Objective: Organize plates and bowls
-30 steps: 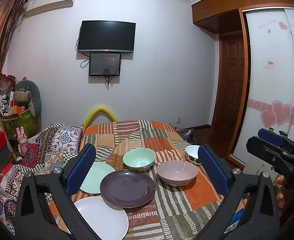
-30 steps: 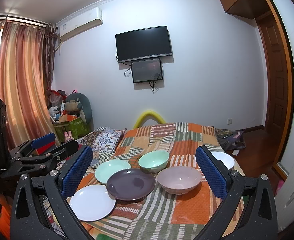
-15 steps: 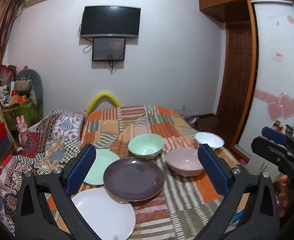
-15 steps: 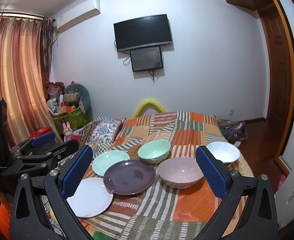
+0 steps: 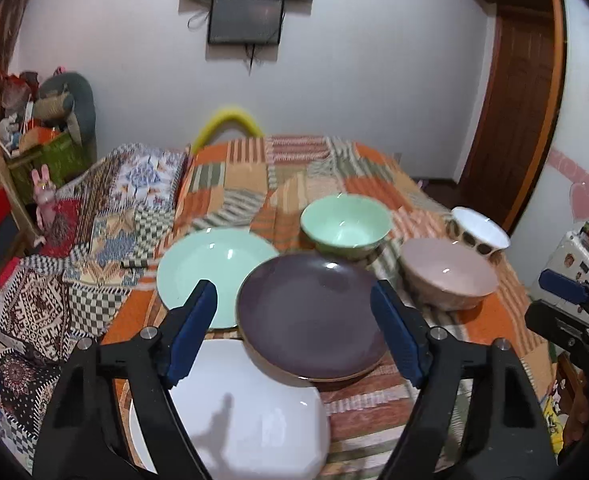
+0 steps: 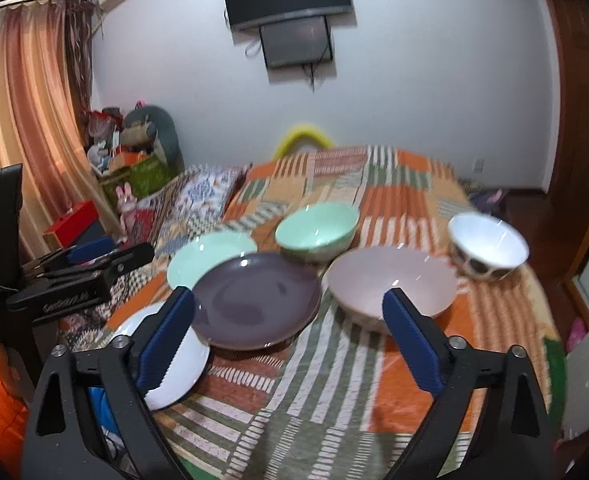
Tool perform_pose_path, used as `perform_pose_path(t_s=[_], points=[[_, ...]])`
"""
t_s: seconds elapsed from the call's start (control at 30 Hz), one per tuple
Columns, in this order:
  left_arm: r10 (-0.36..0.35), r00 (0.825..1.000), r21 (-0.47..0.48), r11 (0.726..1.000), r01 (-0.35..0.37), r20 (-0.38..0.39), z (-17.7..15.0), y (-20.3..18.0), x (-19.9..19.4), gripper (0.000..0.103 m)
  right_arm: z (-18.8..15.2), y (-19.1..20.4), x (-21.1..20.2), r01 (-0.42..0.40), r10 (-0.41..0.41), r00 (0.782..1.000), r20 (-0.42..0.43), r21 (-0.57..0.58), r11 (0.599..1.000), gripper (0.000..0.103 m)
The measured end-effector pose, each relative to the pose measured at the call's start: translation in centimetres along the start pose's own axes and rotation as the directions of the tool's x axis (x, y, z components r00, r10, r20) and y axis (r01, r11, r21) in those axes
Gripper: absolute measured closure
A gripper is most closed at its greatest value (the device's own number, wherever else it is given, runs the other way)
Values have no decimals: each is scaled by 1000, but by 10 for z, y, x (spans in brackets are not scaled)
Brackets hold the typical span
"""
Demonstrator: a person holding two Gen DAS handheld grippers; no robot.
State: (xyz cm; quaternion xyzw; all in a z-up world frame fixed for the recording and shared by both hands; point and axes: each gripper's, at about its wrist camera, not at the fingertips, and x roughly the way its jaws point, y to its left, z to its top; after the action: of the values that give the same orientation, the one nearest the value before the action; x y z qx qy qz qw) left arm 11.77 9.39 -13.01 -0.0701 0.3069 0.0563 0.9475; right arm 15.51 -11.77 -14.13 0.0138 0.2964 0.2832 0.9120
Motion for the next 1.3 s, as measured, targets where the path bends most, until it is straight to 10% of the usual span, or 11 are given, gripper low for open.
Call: perform_pose_path(t_s=[0.57, 1.3], points=[[19, 983, 24, 1000, -15, -184, -3, 58, 102, 53, -21, -6, 97, -37, 49, 961, -271, 47, 998, 60], [-64, 937, 10, 997, 72, -344, -12, 68, 175, 78, -24, -19, 149, 35, 4, 925, -380, 97, 995, 73]])
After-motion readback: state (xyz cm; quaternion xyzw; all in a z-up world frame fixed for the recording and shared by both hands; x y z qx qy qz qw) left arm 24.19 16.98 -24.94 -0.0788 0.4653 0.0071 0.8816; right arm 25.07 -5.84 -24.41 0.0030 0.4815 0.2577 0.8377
